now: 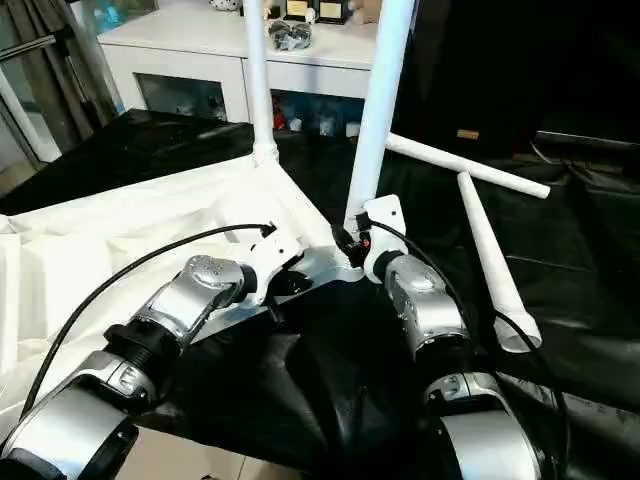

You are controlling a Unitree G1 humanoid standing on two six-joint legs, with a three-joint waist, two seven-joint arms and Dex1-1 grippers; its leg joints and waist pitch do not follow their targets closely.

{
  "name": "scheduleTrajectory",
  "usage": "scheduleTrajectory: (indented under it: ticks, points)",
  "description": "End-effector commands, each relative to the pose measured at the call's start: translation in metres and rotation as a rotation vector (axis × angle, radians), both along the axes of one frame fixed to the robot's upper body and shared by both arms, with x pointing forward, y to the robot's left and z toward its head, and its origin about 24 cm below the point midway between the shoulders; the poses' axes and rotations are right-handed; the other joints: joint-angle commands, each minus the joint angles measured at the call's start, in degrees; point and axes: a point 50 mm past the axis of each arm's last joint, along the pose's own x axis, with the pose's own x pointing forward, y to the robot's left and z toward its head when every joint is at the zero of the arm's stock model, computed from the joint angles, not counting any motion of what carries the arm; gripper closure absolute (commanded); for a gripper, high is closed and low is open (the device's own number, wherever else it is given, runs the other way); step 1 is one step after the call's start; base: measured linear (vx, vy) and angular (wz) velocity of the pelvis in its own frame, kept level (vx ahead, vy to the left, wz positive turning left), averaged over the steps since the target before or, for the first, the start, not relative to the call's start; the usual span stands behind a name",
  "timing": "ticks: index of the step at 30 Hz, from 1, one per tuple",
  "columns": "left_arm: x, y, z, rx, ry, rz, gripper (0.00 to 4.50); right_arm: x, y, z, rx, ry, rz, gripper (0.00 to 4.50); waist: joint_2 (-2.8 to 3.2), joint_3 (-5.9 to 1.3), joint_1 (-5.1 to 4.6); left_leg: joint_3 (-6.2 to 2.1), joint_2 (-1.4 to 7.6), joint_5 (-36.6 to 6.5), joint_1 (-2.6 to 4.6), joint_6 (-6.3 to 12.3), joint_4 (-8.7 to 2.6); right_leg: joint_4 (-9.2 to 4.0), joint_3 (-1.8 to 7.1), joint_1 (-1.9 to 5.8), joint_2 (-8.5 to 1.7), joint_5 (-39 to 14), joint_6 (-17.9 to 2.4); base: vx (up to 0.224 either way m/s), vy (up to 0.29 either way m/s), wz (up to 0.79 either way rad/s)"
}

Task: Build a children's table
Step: Insert table leg to table base

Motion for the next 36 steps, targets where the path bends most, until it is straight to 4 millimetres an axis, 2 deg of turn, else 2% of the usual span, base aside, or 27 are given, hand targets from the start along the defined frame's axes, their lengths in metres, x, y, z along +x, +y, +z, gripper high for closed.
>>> scheduleTrajectory:
  ticks: [1,4,5,7,8,9,10,12,14,16,18,20,22,23,25,27,28,29,31,33,34,36]
  points:
    - [0.013,-0.012,0.027,-0.032,-0.120,0.027,4.50,-0.034,0.025,-0.056,0.034,0.301,0.112,2.02,0.30,-1.90,-0.46,-0.75,0.45,-35.3,2.03,-1.19,-4.54,-5.78,0.53,-0.36,-2.19,-30.3,-7.2,0.000,0.000,0.00]
    - [0.013,-0.012,0.028,-0.051,-0.120,0.017,4.50,-0.032,0.025,-0.052,0.047,0.287,0.121,1.68,0.28,-1.84,-0.53,-0.82,0.41,-35.1,1.85,-1.07,-4.64,-5.85,0.48,-0.28,-2.17,-31.1,-6.7,0.000,0.000,0.00]
    - [0.013,-0.013,0.029,-0.055,-0.120,0.015,4.50,-0.032,0.025,-0.052,0.047,0.284,0.122,1.68,0.25,-1.93,-0.62,-0.92,0.43,-34.8,1.58,-1.05,-4.75,-5.80,0.41,-0.02,-2.26,-30.9,-6.5,0.000,0.000,0.00]
    - [0.012,-0.014,0.030,-0.070,-0.116,-0.003,4.50,-0.030,0.023,-0.048,0.056,0.266,0.132,1.39,0.11,-1.94,-0.89,-1.03,0.44,-34.3,1.12,-0.92,-4.90,-5.62,0.31,0.21,-2.27,-31.2,-6.2,0.000,0.000,0.00]
    - [0.012,-0.015,0.031,-0.076,-0.114,-0.013,4.50,-0.029,0.022,-0.046,0.061,0.257,0.137,1.34,0.11,-2.03,-0.83,-0.90,0.45,-33.5,1.16,-0.72,-4.80,-5.70,0.51,0.04,-2.39,-30.9,-6.4,0.000,0.000,0.00]
    - [0.011,-0.016,0.031,-0.080,-0.114,-0.026,4.50,-0.028,0.021,-0.043,0.064,0.248,0.146,1.34,0.41,-1.99,-0.79,-0.84,0.46,-33.4,1.30,-0.72,-4.76,-5.74,0.58,-0.14,-2.41,-31.0,-6.6,0.000,0.000,0.00]
    - [0.011,-0.017,0.032,-0.083,-0.113,-0.034,4.50,-0.027,0.020,-0.040,0.066,0.232,0.153,1.25,0.19,-1.93,-0.80,-0.70,0.43,-33.5,1.48,-0.58,-4.66,-5.90,0.59,-0.34,-2.33,-31.2,-6.8,0.000,0.000,0.00]
    - [0.010,-0.018,0.032,-0.086,-0.115,-0.048,4.50,-0.025,0.017,-0.031,0.088,0.191,0.171,0.96,0.17,-1.87,-0.56,-0.59,0.45,-33.1,1.65,-0.32,-4.63,-6.01,0.66,-0.42,-2.28,-31.2,-6.8,0.000,0.000,0.00]
    - [0.010,-0.018,0.032,-0.088,-0.115,-0.055,4.50,-0.025,0.016,-0.028,0.088,0.177,0.180,0.89,0.22,-1.94,-0.40,-0.57,0.60,-32.2,1.40,-0.23,-4.77,-5.74,0.84,-0.23,-2.34,-29.7,-7.3,0.000,0.000,0.00]
    - [0.009,-0.019,0.032,-0.091,-0.114,-0.071,4.50,-0.024,0.014,-0.022,0.073,0.148,0.199,0.58,0.29,-2.10,-0.22,-0.51,0.73,-30.4,0.94,-0.35,-4.97,-5.22,1.06,0.22,-2.28,-26.2,-8.2,0.000,0.000,0.00]
    - [0.007,-0.020,0.032,-0.095,-0.113,-0.093,4.50,-0.022,0.012,-0.012,0.077,0.111,0.222,0.50,0.28,-2.16,0.07,-0.26,0.77,-29.2,0.98,-0.11,-4.87,-5.04,1.26,0.21,-2.30,-24.6,-9.0,0.000,0.000,0.00]
    - [0.005,-0.021,0.033,-0.102,-0.112,-0.122,4.50,-0.022,0.011,-0.005,0.073,0.082,0.254,0.50,0.39,-2.19,0.30,-0.18,0.77,-27.5,0.69,0.13,-4.90,-4.83,1.33,0.50,-2.41,-23.6,-9.3,0.000,0.000,0.00]
    - [0.003,-0.022,0.033,-0.107,-0.111,-0.141,4.50,-0.023,0.011,0.000,0.070,0.064,0.277,0.50,0.23,-2.33,0.64,-0.04,0.88,-25.4,0.72,0.53,-4.82,-4.70,1.48,0.65,-2.39,-21.9,-9.5,0.000,0.000,0.00]
    - [0.002,-0.023,0.033,-0.110,-0.104,-0.155,4.50,-0.025,0.009,0.004,0.060,0.049,0.308,0.50,0.29,-2.47,0.81,0.18,0.92,-23.0,0.55,0.93,-4.68,-4.36,1.59,0.75,-2.46,-19.3,-10.6,0.000,0.000,0.00]
    - [-0.001,-0.022,0.032,-0.113,-0.095,-0.177,4.50,-0.028,0.005,0.008,0.044,0.042,0.349,0.50,0.34,-2.57,1.13,0.38,1.00,-20.7,0.52,1.42,-4.50,-4.17,1.68,0.82,-2.42,-17.0,-11.2,0.000,0.000,0.00]
    - [-0.007,-0.020,0.032,-0.130,-0.089,-0.247,4.50,-0.037,-0.003,0.015,0.004,0.033,0.429,0.50,0.30,-2.58,1.56,0.46,1.13,-19.5,0.47,2.15,-4.39,-4.12,1.72,1.12,-2.20,-15.9,-11.2,0.030,-0.009,0.02]
    - [-0.011,-0.018,0.032,-0.140,-0.077,-0.291,4.50,-0.043,-0.008,0.018,-0.026,0.035,0.485,0.50,0.28,-2.82,1.91,0.47,1.20,-17.6,0.24,2.65,-4.27,-3.75,1.83,1.40,-2.33,-14.2,-11.4,0.060,-0.017,0.05]
    - [-0.011,-0.018,0.033,-0.141,-0.077,-0.294,4.50,-0.043,-0.009,0.018,-0.029,0.035,0.489,0.50,0.35,-3.02,2.11,0.45,1.21,-14.9,-0.14,3.09,-4.09,-3.29,1.79,1.67,-2.36,-11.2,-11.8,0.074,-0.018,0.01]
    - [-0.015,-0.014,0.033,-0.151,-0.060,-0.331,4.50,-0.050,-0.015,0.020,-0.053,0.037,0.555,0.50,0.72,-3.25,2.26,0.51,1.21,-12.2,-0.10,3.39,-3.67,-2.71,1.73,1.60,-2.32,-6.8,-13.3,0.072,-0.018,0.00]
    - [-0.017,-0.012,0.033,-0.156,-0.051,-0.356,4.50,-0.054,-0.016,0.021,-0.056,0.038,0.586,0.50,0.65,-3.57,2.49,0.58,1.20,-9.1,-0.10,4.29,-3.18,-1.94,1.66,1.87,-2.08,-0.7,-14.9,0.064,-0.001,0.01]
    - [-0.018,-0.011,0.033,-0.157,-0.049,-0.362,4.50,-0.055,-0.017,0.021,-0.056,0.038,0.594,0.50,0.70,-3.75,2.49,0.62,0.95,-6.3,-0.41,5.42,-2.76,-1.35,1.61,2.02,-2.00,3.7,-15.8,0.062,0.005,0.00]
    - [-0.022,-0.002,0.031,-0.147,-0.025,-0.399,4.50,-0.065,-0.021,0.026,-0.055,0.051,0.667,0.50,0.81,-4.10,2.81,0.57,1.04,-3.2,-0.34,6.83,-2.18,-0.79,1.61,2.06,-1.93,8.0,-16.7,0.000,0.000,0.00]
